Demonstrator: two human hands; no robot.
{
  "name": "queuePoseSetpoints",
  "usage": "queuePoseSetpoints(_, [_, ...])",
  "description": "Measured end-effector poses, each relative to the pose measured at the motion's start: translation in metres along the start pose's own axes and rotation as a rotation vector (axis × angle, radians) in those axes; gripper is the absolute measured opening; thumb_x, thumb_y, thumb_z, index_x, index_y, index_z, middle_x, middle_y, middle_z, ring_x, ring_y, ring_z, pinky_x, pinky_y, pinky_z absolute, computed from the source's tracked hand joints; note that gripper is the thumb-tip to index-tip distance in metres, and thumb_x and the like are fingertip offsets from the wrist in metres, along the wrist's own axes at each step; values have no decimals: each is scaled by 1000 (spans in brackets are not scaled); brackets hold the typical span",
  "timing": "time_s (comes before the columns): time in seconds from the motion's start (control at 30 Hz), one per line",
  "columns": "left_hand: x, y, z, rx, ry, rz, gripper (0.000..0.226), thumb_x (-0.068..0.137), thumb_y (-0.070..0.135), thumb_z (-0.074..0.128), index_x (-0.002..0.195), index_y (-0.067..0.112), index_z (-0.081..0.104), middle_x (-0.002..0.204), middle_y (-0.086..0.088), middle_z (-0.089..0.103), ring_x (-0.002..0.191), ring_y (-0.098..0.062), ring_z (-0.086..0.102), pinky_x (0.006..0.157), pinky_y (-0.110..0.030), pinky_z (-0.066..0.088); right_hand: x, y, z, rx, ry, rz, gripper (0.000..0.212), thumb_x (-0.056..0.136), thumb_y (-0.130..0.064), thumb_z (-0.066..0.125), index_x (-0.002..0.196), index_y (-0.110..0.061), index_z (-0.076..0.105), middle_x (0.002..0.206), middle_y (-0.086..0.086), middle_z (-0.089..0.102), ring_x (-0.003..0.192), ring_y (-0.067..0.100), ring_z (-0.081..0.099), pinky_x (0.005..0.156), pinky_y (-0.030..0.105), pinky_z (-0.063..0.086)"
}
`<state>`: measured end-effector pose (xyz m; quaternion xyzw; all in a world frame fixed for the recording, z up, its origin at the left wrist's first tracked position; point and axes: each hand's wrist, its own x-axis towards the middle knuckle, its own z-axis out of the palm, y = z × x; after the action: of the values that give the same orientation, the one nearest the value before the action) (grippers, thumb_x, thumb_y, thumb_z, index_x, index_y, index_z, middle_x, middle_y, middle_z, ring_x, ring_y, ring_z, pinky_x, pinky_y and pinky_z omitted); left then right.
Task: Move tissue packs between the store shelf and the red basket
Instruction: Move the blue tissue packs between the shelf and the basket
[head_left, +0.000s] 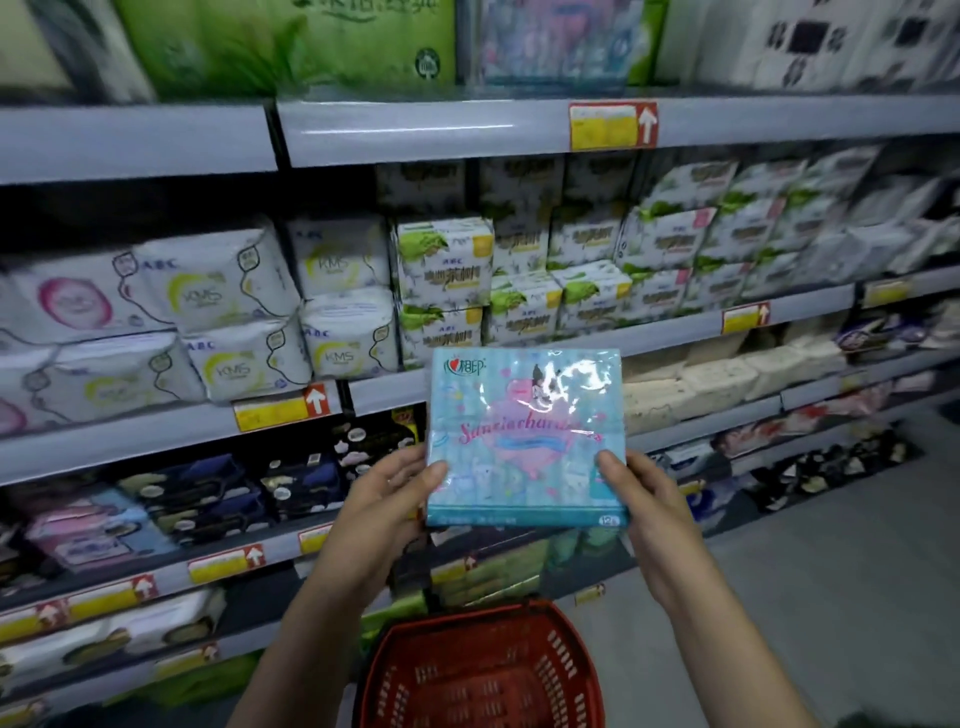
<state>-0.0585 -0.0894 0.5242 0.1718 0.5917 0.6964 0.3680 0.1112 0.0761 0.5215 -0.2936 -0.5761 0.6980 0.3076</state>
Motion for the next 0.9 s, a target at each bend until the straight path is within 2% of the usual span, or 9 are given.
queuePoseSetpoints(0.1, [1,9,0,-3,-26,25,55,67,31,69,118,11,62,119,-11,66,102,-25,68,79,-42,59,1,-10,1,6,13,-39,75,42,-68,81,91,-13,68,94,6,72,86,18,68,69,26,53])
queuePoseSetpoints(0.23, [4,14,-3,-23,-48,31,57,64,36,77,115,14,64,117,-9,68,101,-23,69,74,-35,58,-4,-15,7,5,17,-58,66,42,-69,81,86,-21,71,94,4,73,85,17,69,71,29,53])
queuePoseSetpoints(0.33, [9,17,-4,-28,-71,11,69,56,42,83,117,15,64,118,-8,68,105,-24,67,81,-39,55,-6,-19,10,19,36,-67,53,48,-60,80,84,-22,72,93,4,73,82,15,69,66,24,54])
queuePoseSetpoints(0.4, [14,18,-4,-64,-107,-17,71,55,36,81,119,11,63,118,-10,68,107,-26,66,83,-40,56,-5,-21,11,27,53,-85,55,44,-62,81,82,-22,72,91,3,73,82,15,70,66,24,55])
queuePoseSetpoints(0.5, [17,22,0,-121,-156,-57,55,65,21,73,117,4,62,113,-14,70,100,-26,69,77,-33,60,-2,-27,8,22,69,-98,61,45,-64,81,85,-20,70,95,6,73,86,18,69,75,33,52])
queuePoseSetpoints(0.57, [19,26,5,-99,-169,-59,58,63,22,76,115,1,63,111,-15,71,99,-26,69,78,-32,59,1,-33,5,25,52,-113,61,46,-64,80,88,-20,71,99,8,72,90,20,69,78,34,52])
queuePoseSetpoints(0.67, [21,37,14,-25,-176,-48,72,50,32,81,114,3,64,110,-14,71,100,-25,69,77,-29,56,8,-43,-2,10,48,-140,64,47,-66,79,91,-21,70,99,5,73,92,19,69,73,28,55])
queuePoseSetpoints(0.8, [30,58,32,-3,-200,-39,50,64,15,81,110,4,65,108,-11,73,94,-18,71,77,-26,53,22,-62,-14,-19,5,-187,42,68,-49,74,96,-19,67,94,-3,74,87,12,69,66,20,54])
queuePoseSetpoints(0.9, [37,76,51,-33,-174,7,48,64,16,72,110,4,65,106,-11,73,94,-20,71,86,-32,50,42,-81,-24,-3,-31,-208,26,74,-36,67,96,-22,66,89,-10,74,84,7,69,64,17,54])
